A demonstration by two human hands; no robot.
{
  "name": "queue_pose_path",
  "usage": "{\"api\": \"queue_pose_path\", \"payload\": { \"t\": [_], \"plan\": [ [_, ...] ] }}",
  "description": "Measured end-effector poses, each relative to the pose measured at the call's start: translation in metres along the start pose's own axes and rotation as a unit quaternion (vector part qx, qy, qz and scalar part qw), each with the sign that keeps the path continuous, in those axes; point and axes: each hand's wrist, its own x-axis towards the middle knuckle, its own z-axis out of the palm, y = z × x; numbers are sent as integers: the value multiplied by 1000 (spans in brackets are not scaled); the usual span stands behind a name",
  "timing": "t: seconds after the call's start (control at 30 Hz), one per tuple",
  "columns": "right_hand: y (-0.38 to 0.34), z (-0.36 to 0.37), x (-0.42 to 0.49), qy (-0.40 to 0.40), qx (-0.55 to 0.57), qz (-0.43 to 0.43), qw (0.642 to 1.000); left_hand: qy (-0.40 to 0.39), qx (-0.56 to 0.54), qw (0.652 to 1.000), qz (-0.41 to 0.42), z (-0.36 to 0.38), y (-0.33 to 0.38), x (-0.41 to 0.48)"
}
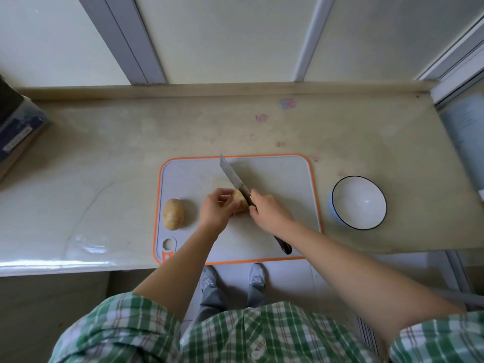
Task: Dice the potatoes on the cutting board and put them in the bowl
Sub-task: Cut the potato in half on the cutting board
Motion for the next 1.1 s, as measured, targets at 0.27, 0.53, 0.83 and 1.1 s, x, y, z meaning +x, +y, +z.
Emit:
{"api": "queue_pose_path", "payload": {
  "t": [0.27, 0.53, 0.83, 1.1],
  "plan": [
    [-2, -38, -10, 83, 5, -27, 996, 30, -78, 995, -55, 6, -1, 1],
    [-7, -40, -25, 49, -41, -40, 997, 35, -69, 995, -60, 6, 0, 2],
    [-13, -47, -30, 28, -72, -34, 996, 36, -58, 996, -60, 5, 1, 2],
    [-15, -47, -35, 25, -71, -30, 997, 32, -62, 995, -68, 3, 0, 6]
  ]
}}
